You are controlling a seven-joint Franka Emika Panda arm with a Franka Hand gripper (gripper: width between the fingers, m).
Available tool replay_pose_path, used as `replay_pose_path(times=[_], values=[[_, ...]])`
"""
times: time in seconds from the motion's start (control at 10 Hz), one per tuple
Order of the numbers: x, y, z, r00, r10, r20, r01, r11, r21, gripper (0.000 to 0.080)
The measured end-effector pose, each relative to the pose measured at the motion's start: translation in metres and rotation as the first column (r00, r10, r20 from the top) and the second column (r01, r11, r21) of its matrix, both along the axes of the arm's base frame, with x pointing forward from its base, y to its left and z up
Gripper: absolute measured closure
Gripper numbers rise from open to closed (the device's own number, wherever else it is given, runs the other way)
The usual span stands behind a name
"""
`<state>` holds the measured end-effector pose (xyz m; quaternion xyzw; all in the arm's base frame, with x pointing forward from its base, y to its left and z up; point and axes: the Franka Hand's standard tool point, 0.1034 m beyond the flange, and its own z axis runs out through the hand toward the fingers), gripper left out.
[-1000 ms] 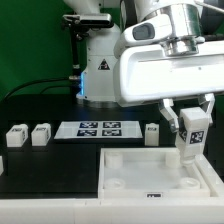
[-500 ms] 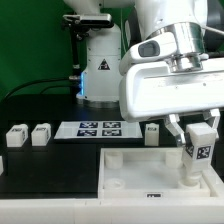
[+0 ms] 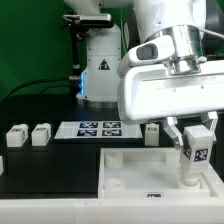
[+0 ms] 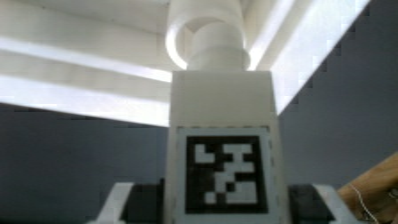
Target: Assemble one leg
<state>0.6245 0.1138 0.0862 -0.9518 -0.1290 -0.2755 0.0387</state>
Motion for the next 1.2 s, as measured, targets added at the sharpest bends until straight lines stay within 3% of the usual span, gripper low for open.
replay_pose_path(times=[0.5, 1.0, 1.1, 1.2], values=[[-0.002, 0.000, -0.011, 1.000, -0.004, 0.002, 0.004, 1.000, 0.002, 0.0508], [0.000, 0.000, -0.012, 0.998, -0.012, 0.064, 0.012, 1.000, 0.009, 0.0508], [-0.001, 0.001, -0.015, 0.999, -0.010, 0.046, 0.010, 1.000, 0.008, 0.0434], [-0.002, 0.001, -0.016, 0.999, -0.009, 0.042, 0.009, 1.000, 0.007, 0.0434]])
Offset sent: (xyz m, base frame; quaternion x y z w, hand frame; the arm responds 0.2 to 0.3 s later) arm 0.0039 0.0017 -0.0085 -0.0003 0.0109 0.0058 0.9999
